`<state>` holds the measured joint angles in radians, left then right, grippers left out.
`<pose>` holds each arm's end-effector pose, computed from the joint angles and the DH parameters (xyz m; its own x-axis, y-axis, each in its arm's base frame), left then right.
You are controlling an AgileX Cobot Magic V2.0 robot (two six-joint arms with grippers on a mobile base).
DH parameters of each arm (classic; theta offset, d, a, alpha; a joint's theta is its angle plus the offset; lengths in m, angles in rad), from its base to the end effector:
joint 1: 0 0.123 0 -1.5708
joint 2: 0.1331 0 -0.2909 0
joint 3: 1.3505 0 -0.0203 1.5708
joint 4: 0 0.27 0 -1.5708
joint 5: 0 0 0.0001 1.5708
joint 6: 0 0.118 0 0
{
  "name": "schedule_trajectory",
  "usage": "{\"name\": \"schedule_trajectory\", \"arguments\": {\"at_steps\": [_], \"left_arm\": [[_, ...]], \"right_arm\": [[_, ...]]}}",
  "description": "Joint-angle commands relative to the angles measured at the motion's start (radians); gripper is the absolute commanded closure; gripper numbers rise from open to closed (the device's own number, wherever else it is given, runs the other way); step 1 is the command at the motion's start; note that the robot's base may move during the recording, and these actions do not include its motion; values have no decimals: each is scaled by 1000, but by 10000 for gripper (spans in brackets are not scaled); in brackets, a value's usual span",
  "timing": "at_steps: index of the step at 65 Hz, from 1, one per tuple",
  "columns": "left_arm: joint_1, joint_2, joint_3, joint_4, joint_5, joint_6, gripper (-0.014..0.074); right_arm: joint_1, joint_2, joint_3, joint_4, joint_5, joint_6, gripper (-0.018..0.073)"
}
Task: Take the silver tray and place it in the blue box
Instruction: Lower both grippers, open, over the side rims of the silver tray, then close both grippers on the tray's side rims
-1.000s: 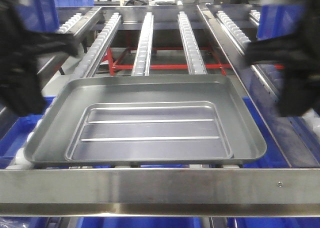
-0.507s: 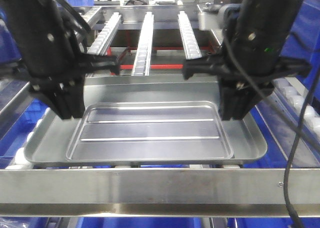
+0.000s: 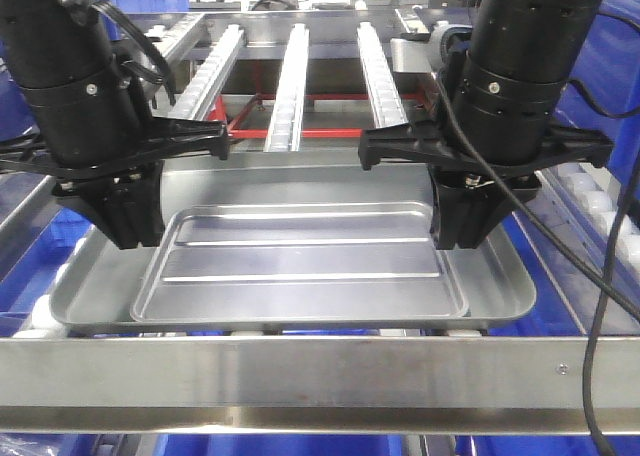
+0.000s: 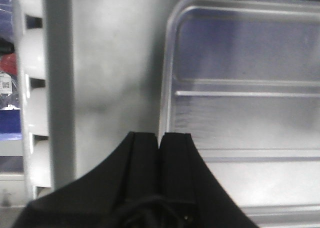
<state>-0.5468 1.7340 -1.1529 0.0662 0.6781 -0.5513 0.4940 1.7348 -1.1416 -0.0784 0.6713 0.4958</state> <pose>0.3255 -0.1924 0.1825 -0.9329 0.0074 -0.3600 0.0669 0.9860 -0.1530 0.3342 0.1734 0.1792 -0.9295 -0.0232 -0.3680 -0.0726 0.9900 0.1211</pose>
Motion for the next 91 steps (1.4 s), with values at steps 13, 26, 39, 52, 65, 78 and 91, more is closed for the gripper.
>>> {"name": "schedule_trajectory", "arguments": {"at_steps": [13, 26, 39, 52, 65, 78, 91], "left_arm": [[-26, -43, -30, -5, -32, 7, 689], [-26, -43, -30, 0, -35, 7, 689], [-26, -43, -30, 6, -35, 7, 523], [-26, -41, -30, -4, -35, 7, 377], [-26, -22, -26, -4, -52, 7, 377], [-26, 17, -24, -4, -60, 7, 378], [-26, 41, -24, 0, -62, 7, 378]], "right_arm": [[-5, -21, -34, -8, -43, -10, 212], [-5, -14, -34, -8, -52, -8, 147], [-7, 2, -34, -8, -59, -8, 147], [-35, 3, -34, -8, -74, -7, 147], [-52, 3, -34, -7, -65, -7, 147], [-50, 4, -34, -6, -67, -7, 147], [-50, 8, -34, -6, -87, -7, 147]]}}
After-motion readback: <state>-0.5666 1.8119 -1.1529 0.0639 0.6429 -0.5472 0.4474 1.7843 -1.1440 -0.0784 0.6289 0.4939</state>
